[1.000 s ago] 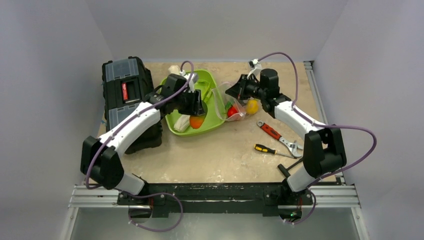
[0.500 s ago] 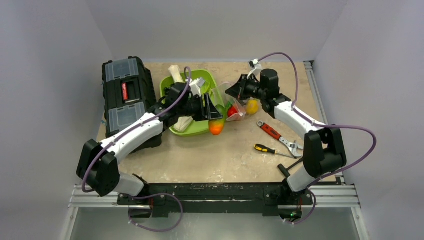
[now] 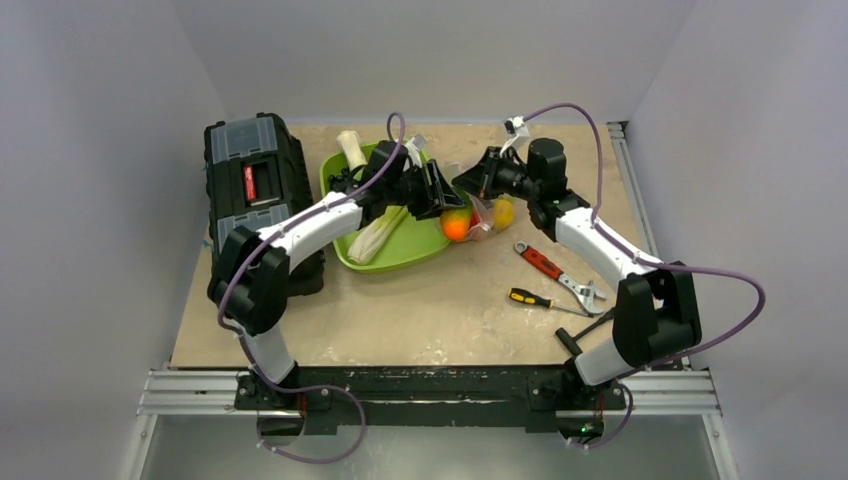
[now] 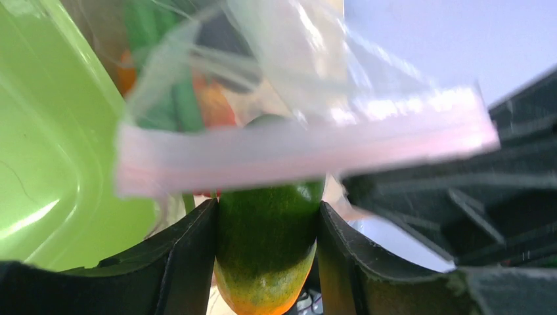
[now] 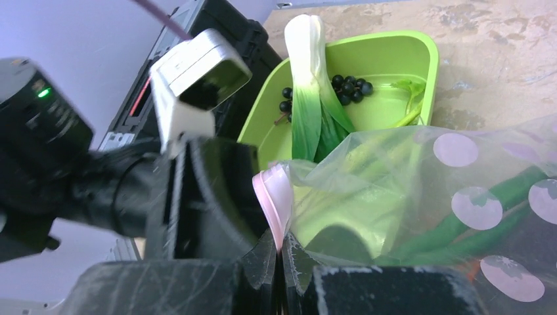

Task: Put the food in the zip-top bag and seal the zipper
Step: Place the fake fruit in the zipper food storage bag.

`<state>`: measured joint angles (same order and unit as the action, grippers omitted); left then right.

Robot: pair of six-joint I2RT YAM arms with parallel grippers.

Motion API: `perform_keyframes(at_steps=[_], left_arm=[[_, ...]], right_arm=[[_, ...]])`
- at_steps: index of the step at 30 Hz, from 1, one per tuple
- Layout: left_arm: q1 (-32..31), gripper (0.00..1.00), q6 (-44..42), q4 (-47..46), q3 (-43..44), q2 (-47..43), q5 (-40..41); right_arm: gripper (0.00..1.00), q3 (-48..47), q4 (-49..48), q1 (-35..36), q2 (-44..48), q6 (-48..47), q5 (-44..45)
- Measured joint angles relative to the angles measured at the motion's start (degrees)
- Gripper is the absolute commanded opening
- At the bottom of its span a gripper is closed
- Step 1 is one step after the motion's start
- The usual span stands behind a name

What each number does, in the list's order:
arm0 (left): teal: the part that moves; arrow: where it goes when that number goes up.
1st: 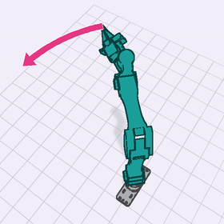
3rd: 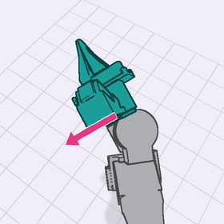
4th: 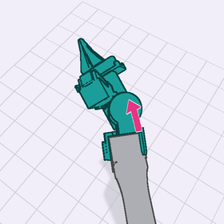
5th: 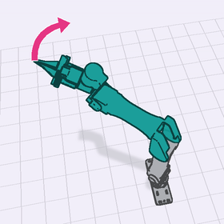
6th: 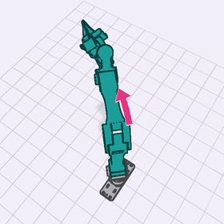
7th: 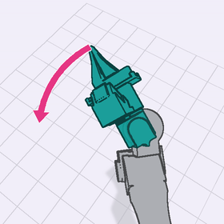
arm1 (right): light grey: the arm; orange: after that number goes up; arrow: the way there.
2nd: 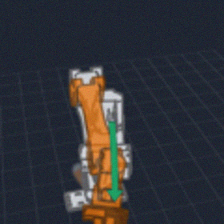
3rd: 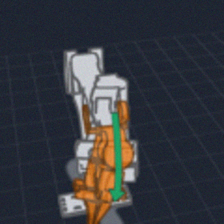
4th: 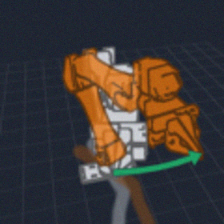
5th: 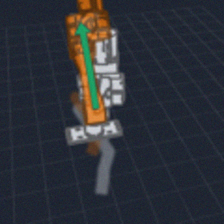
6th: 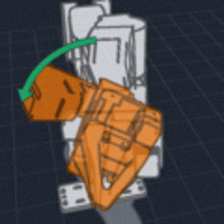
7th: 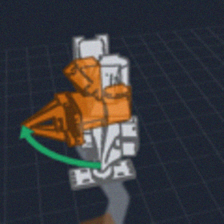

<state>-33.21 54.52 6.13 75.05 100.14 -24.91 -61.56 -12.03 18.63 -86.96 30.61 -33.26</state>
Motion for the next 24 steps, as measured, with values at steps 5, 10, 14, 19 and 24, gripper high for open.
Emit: perform_keyframes(at_steps=[5, 10, 14, 19, 24], left_arm=[[2.8, 0.11, 3.5, -2.3, 3.7, 4.6, -0.2], [4.7, 0.28, 8.2, -6.9, 4.5, 7.5, 1.2], [4.7, 0.53, 12.5, -11.1, 4.5, 8.9, 3.1], [4.3, 0.61, 13.8, -14.1, 3.6, 8.7, 4.8], [4.3, 0.73, 13.0, -14.1, -0.4, 6.4, 5.2]], right_arm=[[0.00, 0.1, -0.5, -0.2, 0.5, 0.0, -0.9], [0.00, 0.2, -0.9, -0.2, 0.5, 0.0, -0.9], [0.00, 0.2, -0.9, -0.2, 0.5, 0.0, -0.9], [0.00, 0.2, -1.9, -0.3, 0.5, 0.0, -0.9], [0.00, 0.2, -0.2, -0.3, 1.4, -0.5, -0.4]])
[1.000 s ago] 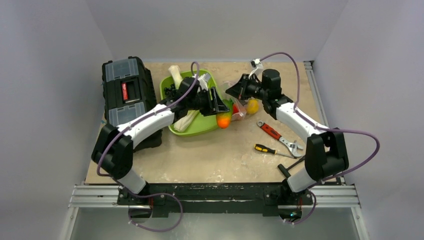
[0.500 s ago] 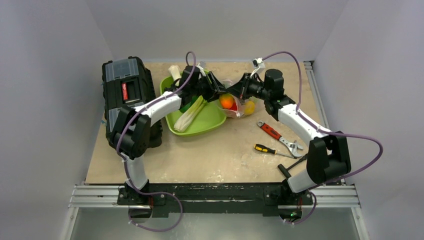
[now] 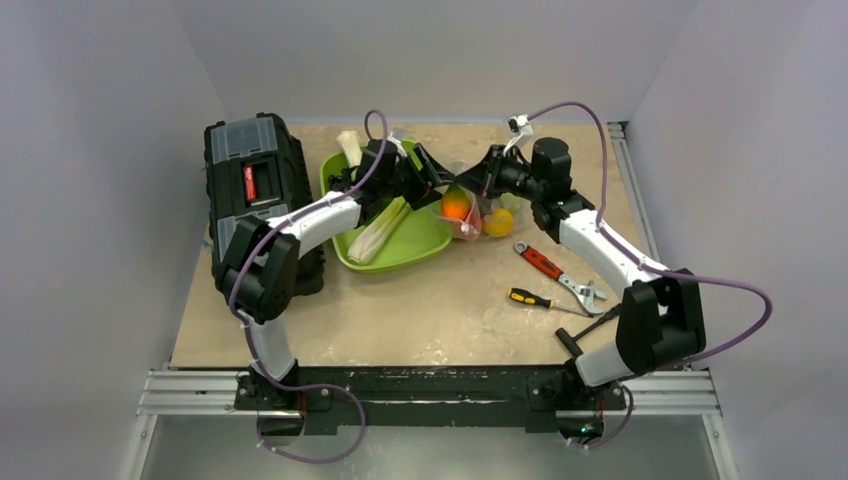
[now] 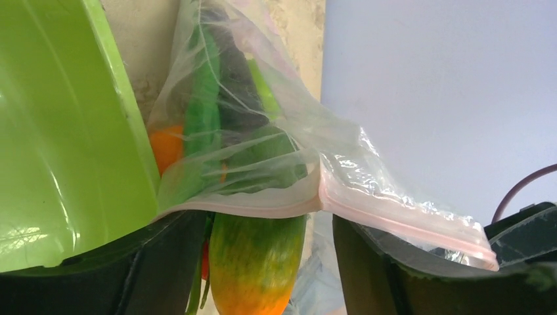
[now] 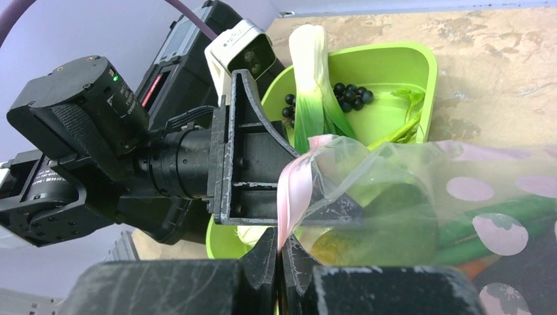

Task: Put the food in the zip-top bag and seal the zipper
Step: Place the fake fruit in the zipper food storage bag, then move the zipper food storage bag to the center of the board.

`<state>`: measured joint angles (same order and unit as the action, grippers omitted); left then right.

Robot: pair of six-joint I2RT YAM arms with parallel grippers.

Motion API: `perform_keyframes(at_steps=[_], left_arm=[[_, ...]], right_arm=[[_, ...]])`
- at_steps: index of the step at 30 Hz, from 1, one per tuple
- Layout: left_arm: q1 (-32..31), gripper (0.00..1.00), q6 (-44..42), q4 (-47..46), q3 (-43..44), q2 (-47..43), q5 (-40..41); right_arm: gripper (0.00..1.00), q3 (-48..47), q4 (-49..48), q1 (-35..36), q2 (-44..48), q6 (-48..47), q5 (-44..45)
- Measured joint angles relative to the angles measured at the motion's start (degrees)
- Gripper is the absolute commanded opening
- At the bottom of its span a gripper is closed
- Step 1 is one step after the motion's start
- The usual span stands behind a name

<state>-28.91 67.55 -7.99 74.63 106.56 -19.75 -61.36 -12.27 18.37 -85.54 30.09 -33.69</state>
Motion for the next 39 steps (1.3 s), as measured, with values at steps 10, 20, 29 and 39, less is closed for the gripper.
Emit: perform_keyframes(at_steps=[10, 20, 29, 39], left_arm=[[-0.8, 0.76, -2.5, -0.9, -3.0, -6.6, -3.0], [-4.9, 0.67, -18.9, 13.2, 3.4, -16.9, -8.0], [-7.4, 0.67, -25.7, 18.1, -10.2, -45.5, -10.5], [-18.2, 0.60, -16.6, 18.1, -37.2, -62.7, -7.5]], right_arm=[[0.00, 1.1, 2.3, 0.0, 6.0, -0.5, 4.9], [0.00, 0.6, 13.1, 0.0, 14.3, -4.3, 13.1], [0.00, -5.3, 28.8, 5.6, 19.5, -8.6, 13.8], [0.00, -5.2, 36.0, 20.0, 27.5, -6.4, 15.1]])
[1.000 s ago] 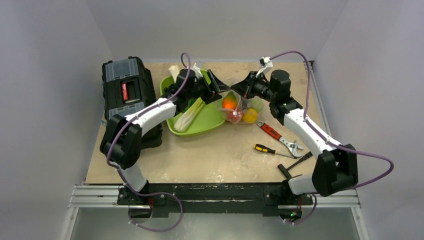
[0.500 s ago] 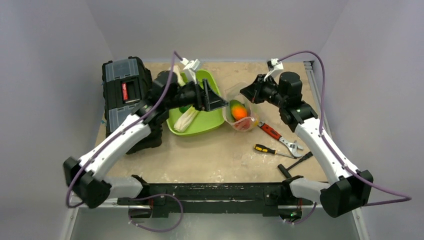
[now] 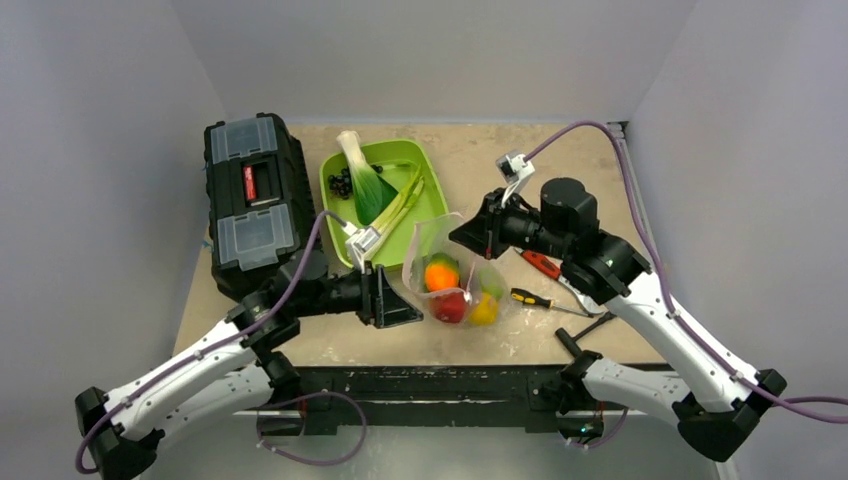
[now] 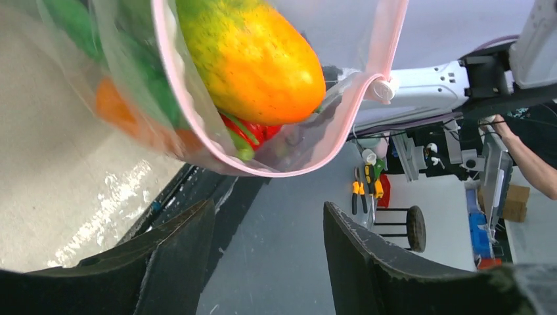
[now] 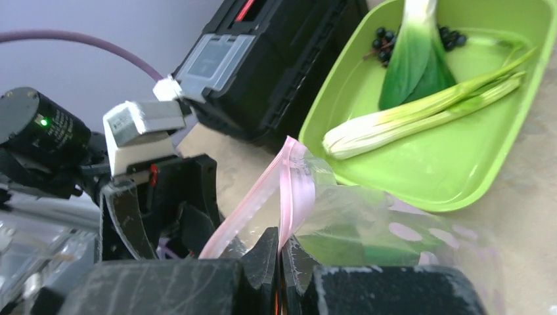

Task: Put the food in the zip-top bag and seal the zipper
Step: Move the zipper food storage bag to the center of the board.

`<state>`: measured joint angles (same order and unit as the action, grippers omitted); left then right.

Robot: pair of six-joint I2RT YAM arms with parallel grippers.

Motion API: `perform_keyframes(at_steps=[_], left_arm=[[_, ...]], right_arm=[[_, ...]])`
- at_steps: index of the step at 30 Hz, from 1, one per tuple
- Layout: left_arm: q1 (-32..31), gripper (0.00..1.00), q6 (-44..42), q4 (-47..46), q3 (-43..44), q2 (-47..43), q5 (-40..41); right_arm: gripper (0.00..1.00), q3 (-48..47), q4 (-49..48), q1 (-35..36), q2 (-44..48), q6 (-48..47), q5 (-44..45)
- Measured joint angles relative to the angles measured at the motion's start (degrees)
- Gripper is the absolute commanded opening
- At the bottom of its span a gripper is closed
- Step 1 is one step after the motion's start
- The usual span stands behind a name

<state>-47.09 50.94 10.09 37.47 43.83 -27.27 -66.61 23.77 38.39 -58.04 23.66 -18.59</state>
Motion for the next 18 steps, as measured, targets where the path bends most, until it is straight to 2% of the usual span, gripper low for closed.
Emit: perform_keyframes(at_steps=[7, 12, 18], left_arm=[[-2.9, 0.70, 1.5, 5.2, -1.0, -14.8, 4.8], [-2.9, 0.70, 2.3, 12.7, -1.0, -25.5, 9.7], [-2.9, 0.70, 7.3, 22.4, -1.3, -29.4, 16.2]], right_arm=[[0.00, 3.3, -0.3, 6.4, 2.3, 4.1, -0.5], [0.00, 6.3, -5.4, 12.5, 0.2, 6.7, -2.2], [0.00, 8.0, -12.1, 15.9, -4.9, 8.3, -3.3]])
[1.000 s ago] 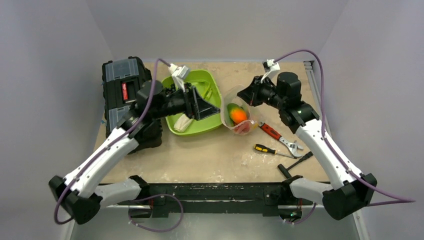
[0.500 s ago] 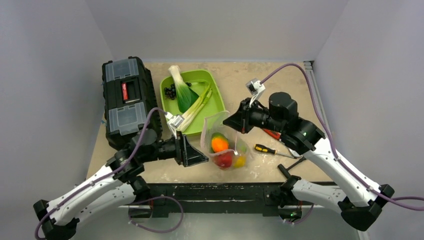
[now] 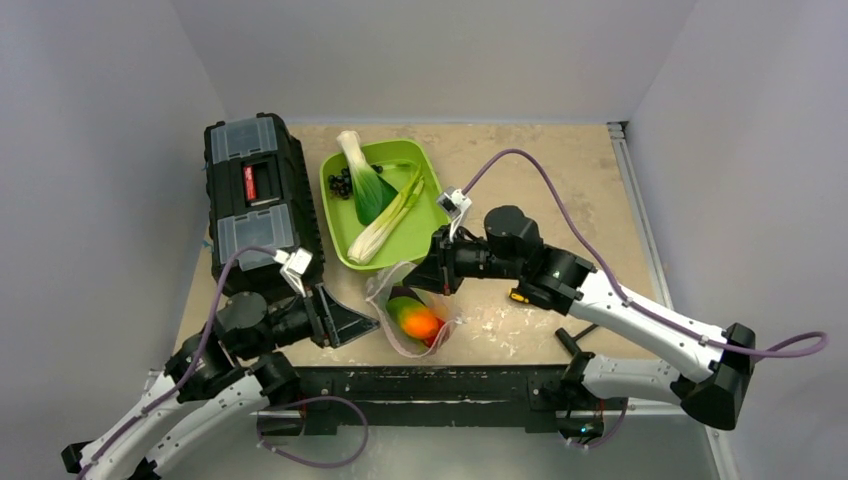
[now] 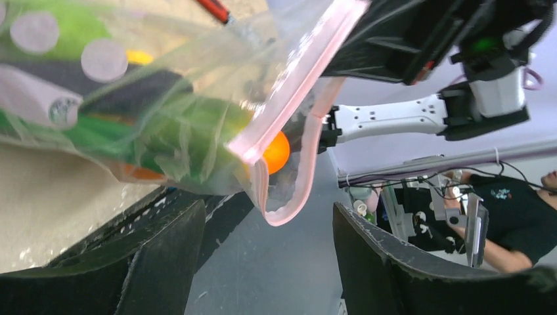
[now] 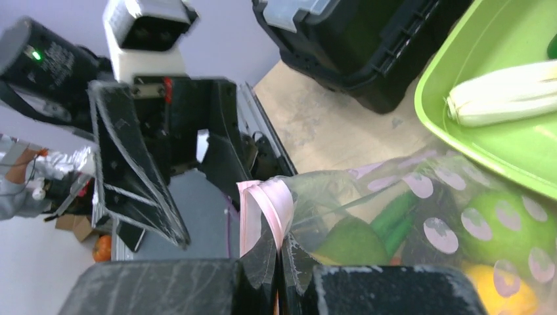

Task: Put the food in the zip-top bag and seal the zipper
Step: Move the zipper food storage bag to the center of the board.

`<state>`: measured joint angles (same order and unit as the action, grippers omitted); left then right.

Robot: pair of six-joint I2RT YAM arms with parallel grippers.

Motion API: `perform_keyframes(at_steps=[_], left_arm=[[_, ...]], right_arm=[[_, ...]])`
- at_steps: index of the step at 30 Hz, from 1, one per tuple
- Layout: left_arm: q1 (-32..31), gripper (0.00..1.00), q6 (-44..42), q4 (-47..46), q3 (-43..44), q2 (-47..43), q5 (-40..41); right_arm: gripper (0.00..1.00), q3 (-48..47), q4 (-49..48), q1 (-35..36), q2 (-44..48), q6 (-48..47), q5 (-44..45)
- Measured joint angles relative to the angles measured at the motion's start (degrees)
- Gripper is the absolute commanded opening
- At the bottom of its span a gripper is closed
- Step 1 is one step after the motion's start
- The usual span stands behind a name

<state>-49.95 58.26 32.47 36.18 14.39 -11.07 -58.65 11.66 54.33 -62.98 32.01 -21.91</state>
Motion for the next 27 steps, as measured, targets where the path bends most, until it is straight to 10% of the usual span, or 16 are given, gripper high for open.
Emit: perform_keyframes(at_steps=[9, 15, 20, 27], left_arm=[[0.0, 0.59, 9.7, -1.6, -6.7, 4.6, -1.0], [0.0, 0.00, 13.1, -4.3, -6.7, 8.9, 0.6], [0.0, 0.00, 13.6, -3.4, -4.7, 9.5, 3.5], [0.0, 0.00, 12.6, 3.5, 5.3, 8.1, 14.7]], right_arm=[[0.00, 0.0, -6.1, 0.0, -5.2, 1.0, -0.1], [0.00, -0.9, -5.6, 0.0, -6.1, -0.7, 0.6], [0.02, -4.6, -2.1, 1.4, -7.2, -7.0, 5.0], [0.40, -8.5, -0.1, 5.0, -9.3, -17.1, 6.9]])
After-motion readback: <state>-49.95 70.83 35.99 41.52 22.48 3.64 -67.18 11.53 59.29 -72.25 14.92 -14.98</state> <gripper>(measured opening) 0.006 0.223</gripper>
